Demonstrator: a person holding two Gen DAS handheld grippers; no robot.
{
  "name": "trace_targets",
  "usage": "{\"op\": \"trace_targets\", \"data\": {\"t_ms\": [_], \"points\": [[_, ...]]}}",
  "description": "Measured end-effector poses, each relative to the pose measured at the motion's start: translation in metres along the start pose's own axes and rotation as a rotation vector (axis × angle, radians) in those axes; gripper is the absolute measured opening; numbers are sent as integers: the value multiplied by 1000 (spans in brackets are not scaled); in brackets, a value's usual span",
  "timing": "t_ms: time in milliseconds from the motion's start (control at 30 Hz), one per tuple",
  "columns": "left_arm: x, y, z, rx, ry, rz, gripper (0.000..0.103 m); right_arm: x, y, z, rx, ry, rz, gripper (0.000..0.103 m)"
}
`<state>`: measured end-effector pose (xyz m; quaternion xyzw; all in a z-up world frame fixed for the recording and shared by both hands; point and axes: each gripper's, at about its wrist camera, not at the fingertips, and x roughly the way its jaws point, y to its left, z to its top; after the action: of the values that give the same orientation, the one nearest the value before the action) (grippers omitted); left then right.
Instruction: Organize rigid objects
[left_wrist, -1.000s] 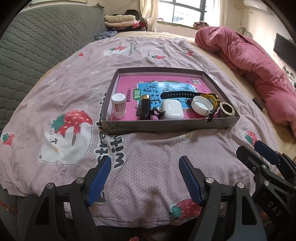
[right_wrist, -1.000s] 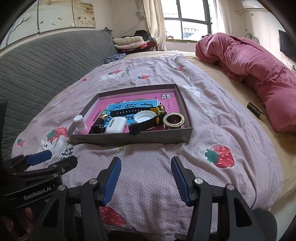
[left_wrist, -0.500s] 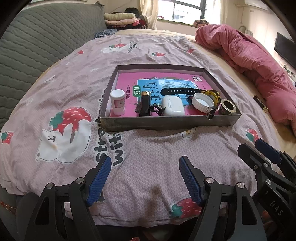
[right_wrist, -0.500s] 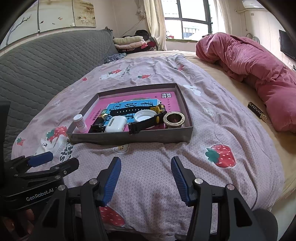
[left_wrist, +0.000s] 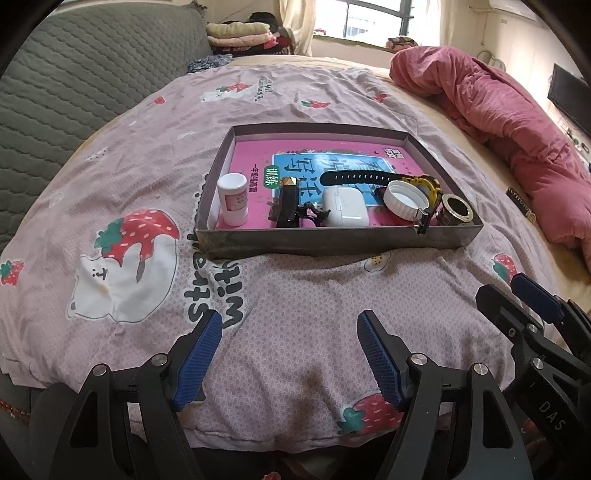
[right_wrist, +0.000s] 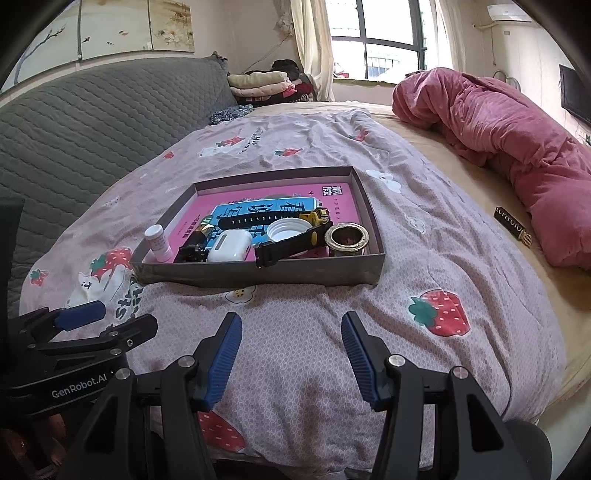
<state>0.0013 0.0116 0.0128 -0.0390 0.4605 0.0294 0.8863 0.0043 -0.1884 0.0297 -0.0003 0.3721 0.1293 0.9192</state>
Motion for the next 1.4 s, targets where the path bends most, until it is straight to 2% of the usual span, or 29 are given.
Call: {"op": "trace_targets", "data": {"t_ms": [1400], "points": [[0, 3, 0, -6, -11, 15, 77, -2, 0, 0, 2, -3, 0, 56]]}}
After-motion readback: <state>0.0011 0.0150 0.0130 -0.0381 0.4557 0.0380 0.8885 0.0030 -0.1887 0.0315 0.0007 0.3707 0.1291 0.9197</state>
